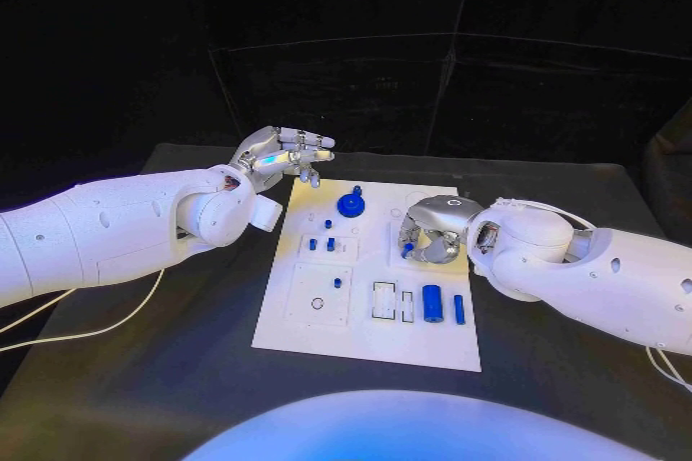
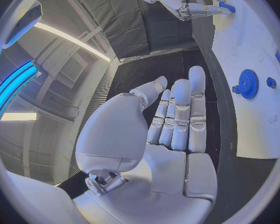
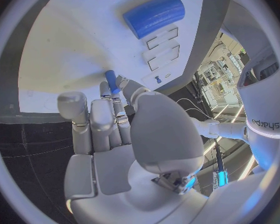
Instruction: Assemble the parts on the task board
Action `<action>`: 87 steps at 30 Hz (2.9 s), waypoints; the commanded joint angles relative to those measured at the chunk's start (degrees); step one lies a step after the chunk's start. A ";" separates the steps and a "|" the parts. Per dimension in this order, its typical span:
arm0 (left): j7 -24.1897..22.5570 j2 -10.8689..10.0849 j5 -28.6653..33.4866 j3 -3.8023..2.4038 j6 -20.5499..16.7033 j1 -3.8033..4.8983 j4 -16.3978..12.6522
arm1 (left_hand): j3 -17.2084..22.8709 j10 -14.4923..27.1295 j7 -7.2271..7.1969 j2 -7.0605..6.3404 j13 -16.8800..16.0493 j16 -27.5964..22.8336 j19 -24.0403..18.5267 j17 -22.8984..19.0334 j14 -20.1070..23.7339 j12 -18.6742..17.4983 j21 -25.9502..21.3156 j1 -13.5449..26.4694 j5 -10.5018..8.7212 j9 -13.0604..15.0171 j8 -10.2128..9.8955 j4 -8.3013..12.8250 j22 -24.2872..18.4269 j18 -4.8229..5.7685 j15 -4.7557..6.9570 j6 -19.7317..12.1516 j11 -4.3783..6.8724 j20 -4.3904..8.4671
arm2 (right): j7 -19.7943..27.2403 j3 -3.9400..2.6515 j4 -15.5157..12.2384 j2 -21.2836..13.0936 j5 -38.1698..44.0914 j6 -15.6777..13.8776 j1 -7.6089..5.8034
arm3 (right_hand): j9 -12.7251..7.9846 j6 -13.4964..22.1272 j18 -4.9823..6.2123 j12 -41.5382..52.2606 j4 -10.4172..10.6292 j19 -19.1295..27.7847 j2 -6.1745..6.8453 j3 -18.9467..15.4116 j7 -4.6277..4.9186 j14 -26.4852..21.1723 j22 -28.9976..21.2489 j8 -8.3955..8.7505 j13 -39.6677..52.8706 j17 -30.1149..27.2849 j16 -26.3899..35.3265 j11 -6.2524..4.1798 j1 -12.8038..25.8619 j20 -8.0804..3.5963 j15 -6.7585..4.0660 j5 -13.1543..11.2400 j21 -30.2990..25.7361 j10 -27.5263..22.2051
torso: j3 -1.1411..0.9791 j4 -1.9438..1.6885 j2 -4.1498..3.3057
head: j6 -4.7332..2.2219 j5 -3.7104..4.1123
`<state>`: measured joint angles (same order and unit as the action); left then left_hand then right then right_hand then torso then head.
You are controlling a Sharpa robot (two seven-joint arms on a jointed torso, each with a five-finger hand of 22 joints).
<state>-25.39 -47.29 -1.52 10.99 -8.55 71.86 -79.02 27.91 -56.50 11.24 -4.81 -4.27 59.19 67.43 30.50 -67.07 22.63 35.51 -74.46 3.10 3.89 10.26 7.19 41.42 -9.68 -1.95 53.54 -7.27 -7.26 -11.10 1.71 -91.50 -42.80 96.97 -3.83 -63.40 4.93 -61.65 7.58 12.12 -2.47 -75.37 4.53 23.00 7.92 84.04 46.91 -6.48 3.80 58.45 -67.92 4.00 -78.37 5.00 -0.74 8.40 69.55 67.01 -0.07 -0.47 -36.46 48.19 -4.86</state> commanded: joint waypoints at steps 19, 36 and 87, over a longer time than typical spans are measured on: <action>0.82 -0.10 0.25 -0.04 1.24 0.09 0.27 | -0.71 0.78 0.49 0.44 0.13 -0.40 -0.60 -0.34 0.68 0.28 -0.54 -0.08 -0.13 -0.07 0.12 0.08 -0.21 -0.75 -0.03 -0.40 0.01 -0.14 | 2.85 -0.06 -4.46 -2.98 -1.45 -10.02 -0.08 | 0.13 -1.71 -0.39 -1.79 -1.69 -0.45 -1.12 3.76 0.07 0.97 0.62 -0.21 0.16 0.02 -0.64 -0.36 -0.91 -0.37 -0.58 -1.53 0.60 2.48 | 0.08 0.02 0.13 | 0.37 -0.49; 0.78 0.40 0.24 -0.05 1.34 0.09 0.39 | -0.79 0.91 0.54 0.49 0.14 -0.49 -0.73 -0.48 0.88 0.35 -0.67 -0.11 -0.13 -0.07 0.12 0.13 -0.29 -0.75 -0.07 -0.51 -0.04 -0.17 | 8.99 -0.09 -8.03 2.67 -3.21 -12.41 0.37 | 0.01 -1.56 -0.38 -2.41 -2.13 -0.34 -0.79 4.44 0.29 0.89 0.64 0.09 0.15 -0.11 -0.61 -0.18 -0.87 -0.31 -0.45 -1.09 0.64 2.53 | 0.05 -0.09 -0.06 | 0.34 -1.11; 0.83 1.09 0.24 -0.06 1.50 0.12 0.41 | -0.83 0.97 0.56 0.55 0.13 -0.53 -0.80 -0.58 0.98 0.42 -0.75 -0.16 -0.13 -0.06 0.14 0.17 -0.34 -0.75 -0.09 -0.56 -0.06 -0.19 | 5.95 1.37 1.02 15.61 5.54 -0.93 4.33 | -0.17 -1.36 -0.37 -3.66 -2.37 -0.11 -0.63 5.30 0.57 0.85 0.70 0.60 0.19 -0.08 -0.82 0.11 0.02 -0.14 -0.19 0.90 0.77 2.62 | 0.00 0.10 -0.01 | 1.73 -2.82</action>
<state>-24.37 -46.26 -1.51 10.98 -7.72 71.88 -78.59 27.43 -55.99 11.66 -4.81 -4.21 58.97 67.00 29.98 -66.45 22.85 35.06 -74.46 3.10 3.91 10.26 7.35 41.14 -9.67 -2.15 53.12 -7.37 -7.29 -3.96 3.09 -90.49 -27.29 100.32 -5.51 -59.02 4.69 -62.97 7.57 8.75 -4.75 -75.56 4.07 27.96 8.21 84.04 47.54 -5.92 3.94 58.40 -68.55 3.92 -78.68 4.79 -1.14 9.13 70.04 69.29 -0.07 -0.40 -36.47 49.90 -7.67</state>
